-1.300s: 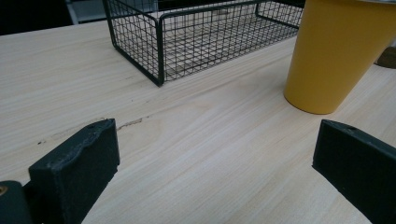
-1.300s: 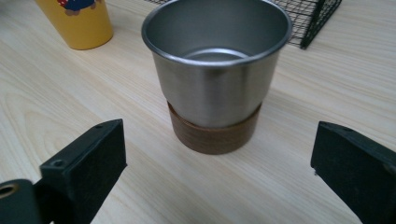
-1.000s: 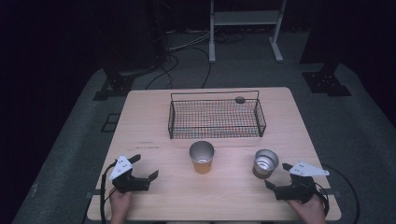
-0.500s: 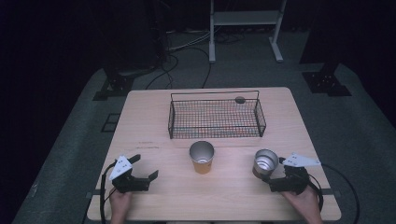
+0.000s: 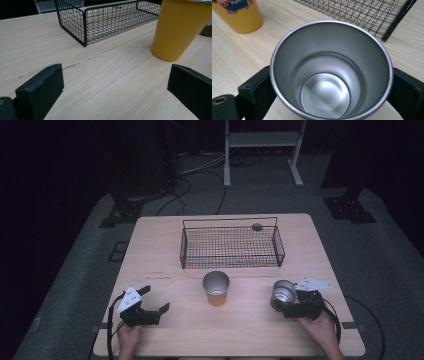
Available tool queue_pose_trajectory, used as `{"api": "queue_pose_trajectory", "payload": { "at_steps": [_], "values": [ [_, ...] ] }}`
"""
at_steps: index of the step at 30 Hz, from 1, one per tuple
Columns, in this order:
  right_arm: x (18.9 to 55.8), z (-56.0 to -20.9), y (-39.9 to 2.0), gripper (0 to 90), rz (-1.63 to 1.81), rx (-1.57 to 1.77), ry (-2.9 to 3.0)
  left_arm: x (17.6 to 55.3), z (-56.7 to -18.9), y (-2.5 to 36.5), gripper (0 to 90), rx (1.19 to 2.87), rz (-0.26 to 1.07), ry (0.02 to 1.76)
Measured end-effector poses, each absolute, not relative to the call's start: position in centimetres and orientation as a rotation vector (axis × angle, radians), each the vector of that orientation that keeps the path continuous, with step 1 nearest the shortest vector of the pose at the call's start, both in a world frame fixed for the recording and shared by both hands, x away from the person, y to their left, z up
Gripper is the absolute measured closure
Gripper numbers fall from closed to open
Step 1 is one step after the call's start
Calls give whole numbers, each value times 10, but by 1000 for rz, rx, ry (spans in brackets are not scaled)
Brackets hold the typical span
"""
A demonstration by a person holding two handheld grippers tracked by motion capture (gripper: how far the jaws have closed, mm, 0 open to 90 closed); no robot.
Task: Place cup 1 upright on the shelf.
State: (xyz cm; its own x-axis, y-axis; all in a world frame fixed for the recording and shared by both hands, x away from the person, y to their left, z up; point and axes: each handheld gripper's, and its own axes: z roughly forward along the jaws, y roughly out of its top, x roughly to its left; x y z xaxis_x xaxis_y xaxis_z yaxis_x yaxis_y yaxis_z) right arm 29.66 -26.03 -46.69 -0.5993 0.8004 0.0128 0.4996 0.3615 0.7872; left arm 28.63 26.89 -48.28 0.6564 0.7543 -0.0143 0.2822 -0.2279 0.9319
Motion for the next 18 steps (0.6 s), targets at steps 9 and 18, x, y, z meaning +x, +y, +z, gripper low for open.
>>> {"api": "queue_pose_trajectory", "payload": {
  "at_steps": [9, 18],
  "values": [
    [298, -467, -261, 148, 1116, 1131, 2272, 286, -483, 269, 0, 1802, 549, 829],
    [296, -466, -259, 179, 1102, 1113, 2278, 286, -483, 269, 0, 1803, 550, 826]
  ]
}}
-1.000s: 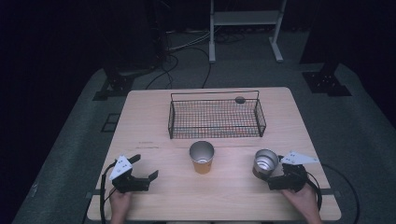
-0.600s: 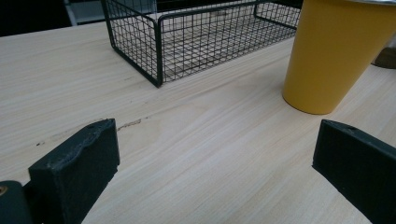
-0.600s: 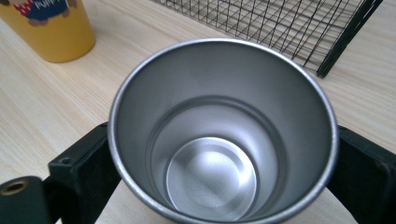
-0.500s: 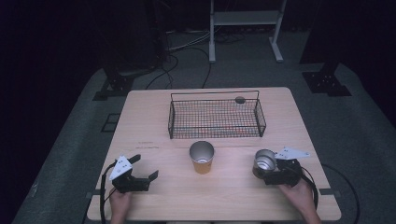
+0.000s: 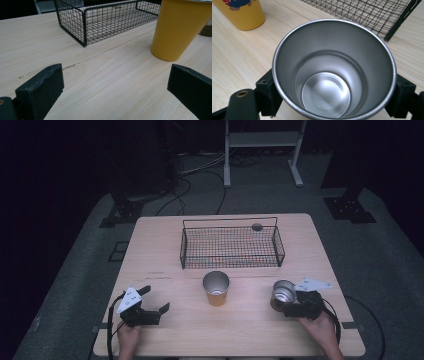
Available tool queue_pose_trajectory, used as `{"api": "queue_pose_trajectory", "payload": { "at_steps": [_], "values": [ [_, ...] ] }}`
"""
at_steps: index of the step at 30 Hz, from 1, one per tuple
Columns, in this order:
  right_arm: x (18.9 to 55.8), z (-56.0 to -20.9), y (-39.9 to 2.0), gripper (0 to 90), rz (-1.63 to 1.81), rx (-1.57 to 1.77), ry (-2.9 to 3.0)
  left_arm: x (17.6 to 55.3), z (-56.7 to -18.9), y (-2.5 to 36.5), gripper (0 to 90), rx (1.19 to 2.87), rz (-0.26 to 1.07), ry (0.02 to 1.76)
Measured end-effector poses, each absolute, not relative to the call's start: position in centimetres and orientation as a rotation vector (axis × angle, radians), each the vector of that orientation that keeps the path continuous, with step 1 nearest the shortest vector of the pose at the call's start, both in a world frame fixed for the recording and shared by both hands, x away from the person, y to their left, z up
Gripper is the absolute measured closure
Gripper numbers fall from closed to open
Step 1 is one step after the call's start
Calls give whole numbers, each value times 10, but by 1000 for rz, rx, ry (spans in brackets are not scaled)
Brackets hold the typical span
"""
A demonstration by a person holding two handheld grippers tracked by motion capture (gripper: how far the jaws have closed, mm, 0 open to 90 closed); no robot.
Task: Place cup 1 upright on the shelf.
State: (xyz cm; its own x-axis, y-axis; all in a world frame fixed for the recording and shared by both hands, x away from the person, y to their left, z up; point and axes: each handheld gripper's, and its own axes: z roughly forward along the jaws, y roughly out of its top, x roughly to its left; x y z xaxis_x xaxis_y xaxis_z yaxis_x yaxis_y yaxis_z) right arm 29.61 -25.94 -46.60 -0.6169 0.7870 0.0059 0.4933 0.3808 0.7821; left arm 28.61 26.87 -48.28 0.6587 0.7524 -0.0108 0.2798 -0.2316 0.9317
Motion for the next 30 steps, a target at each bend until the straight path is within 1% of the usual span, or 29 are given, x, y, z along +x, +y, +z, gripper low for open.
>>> {"api": "queue_pose_trajectory", "payload": {
  "at_steps": [17, 30],
  "values": [
    [294, -445, -259, 180, 1169, 1088, 2297, 286, -483, 269, 0, 1804, 550, 822],
    [302, -418, -253, 180, 1169, 1040, 2330, 286, -483, 269, 0, 1805, 551, 815]
  ]
}}
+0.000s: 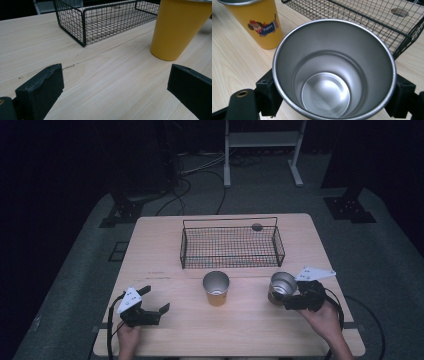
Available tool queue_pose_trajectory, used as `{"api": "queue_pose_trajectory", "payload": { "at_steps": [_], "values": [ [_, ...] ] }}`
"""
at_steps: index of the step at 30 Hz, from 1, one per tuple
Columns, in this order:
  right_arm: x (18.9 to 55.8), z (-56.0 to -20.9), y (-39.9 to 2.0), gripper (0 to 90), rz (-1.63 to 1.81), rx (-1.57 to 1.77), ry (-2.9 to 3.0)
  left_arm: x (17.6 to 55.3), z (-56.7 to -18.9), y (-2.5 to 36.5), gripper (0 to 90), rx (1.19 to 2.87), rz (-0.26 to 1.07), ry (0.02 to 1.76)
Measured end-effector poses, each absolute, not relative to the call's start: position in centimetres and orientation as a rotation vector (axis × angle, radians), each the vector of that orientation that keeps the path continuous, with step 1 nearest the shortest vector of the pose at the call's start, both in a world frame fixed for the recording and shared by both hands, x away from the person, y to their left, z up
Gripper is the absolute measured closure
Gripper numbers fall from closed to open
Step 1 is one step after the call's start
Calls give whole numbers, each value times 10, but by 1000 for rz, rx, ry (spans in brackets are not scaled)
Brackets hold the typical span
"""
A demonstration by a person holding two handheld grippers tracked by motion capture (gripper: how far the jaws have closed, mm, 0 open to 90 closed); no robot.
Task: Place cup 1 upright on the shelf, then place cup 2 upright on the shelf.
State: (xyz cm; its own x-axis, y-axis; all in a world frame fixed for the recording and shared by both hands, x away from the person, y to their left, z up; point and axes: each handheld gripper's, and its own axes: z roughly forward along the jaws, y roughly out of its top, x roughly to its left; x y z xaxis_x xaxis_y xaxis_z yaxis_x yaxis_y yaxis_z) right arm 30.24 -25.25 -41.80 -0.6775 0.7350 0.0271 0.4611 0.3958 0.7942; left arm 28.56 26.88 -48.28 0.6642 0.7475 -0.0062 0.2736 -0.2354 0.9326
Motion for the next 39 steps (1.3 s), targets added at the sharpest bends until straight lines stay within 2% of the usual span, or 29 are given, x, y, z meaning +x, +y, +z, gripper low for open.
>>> {"api": "queue_pose_trajectory", "payload": {
  "at_steps": [17, 39],
  "values": [
    [328, -376, -234, 180, 1171, 969, 2375, 286, -483, 269, 0, 1808, 550, 812],
    [358, -354, -232, 180, 1187, 982, 2393, 286, -483, 267, 0, 1813, 550, 815]
  ]
}}
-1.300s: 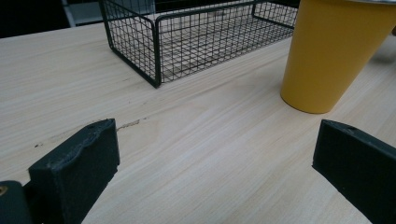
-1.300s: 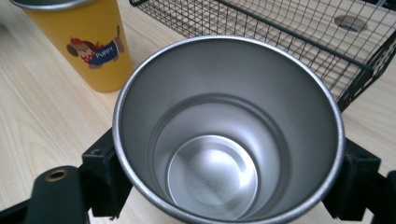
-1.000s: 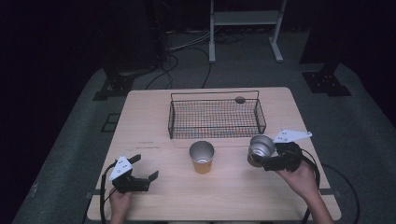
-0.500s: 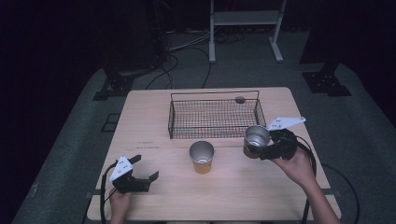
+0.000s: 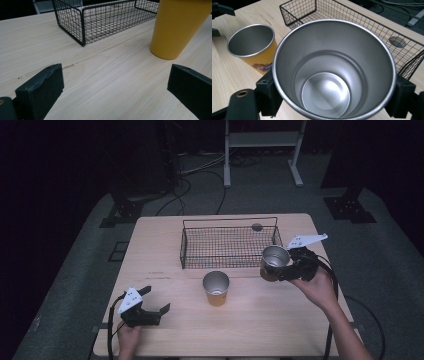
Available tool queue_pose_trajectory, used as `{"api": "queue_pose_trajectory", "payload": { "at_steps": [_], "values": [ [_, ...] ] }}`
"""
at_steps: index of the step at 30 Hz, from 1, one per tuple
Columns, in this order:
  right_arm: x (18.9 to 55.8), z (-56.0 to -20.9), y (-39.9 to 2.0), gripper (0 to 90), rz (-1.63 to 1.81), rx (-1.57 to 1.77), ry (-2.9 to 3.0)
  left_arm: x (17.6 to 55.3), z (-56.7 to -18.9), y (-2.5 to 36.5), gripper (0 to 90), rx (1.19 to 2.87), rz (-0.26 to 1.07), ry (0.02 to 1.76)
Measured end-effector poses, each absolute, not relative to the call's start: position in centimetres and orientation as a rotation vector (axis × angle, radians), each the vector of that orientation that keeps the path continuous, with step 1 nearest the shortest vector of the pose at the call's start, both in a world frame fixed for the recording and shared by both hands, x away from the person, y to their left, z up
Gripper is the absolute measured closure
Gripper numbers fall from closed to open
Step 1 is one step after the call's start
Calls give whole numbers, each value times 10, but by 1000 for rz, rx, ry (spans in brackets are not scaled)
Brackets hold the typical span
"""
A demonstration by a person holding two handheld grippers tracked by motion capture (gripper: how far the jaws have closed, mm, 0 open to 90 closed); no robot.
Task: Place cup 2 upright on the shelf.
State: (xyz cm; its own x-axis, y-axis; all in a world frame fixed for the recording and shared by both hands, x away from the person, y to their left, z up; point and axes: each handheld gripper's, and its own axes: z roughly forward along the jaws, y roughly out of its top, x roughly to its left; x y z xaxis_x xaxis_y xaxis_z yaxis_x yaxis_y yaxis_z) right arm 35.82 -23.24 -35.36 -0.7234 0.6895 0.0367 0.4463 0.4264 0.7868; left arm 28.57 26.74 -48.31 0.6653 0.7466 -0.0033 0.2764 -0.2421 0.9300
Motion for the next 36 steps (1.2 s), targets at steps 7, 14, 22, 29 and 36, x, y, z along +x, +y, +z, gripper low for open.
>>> {"api": "queue_pose_trajectory", "payload": {
  "at_steps": [7, 14, 22, 29, 36],
  "values": [
    [374, -344, -229, 179, 1171, 993, 2400, 286, -483, 268, 0, 1811, 553, 816],
    [385, -338, -224, 180, 1157, 989, 2404, 286, -483, 268, 0, 1815, 554, 814],
    [400, -334, -218, 179, 1141, 1001, 2412, 286, -483, 268, 0, 1811, 552, 814],
    [414, -331, -215, 179, 1119, 1023, 2402, 286, -483, 268, 0, 1814, 550, 814],
    [428, -329, -209, 179, 1104, 1030, 2389, 286, -483, 268, 0, 1813, 551, 811]
  ]
}}
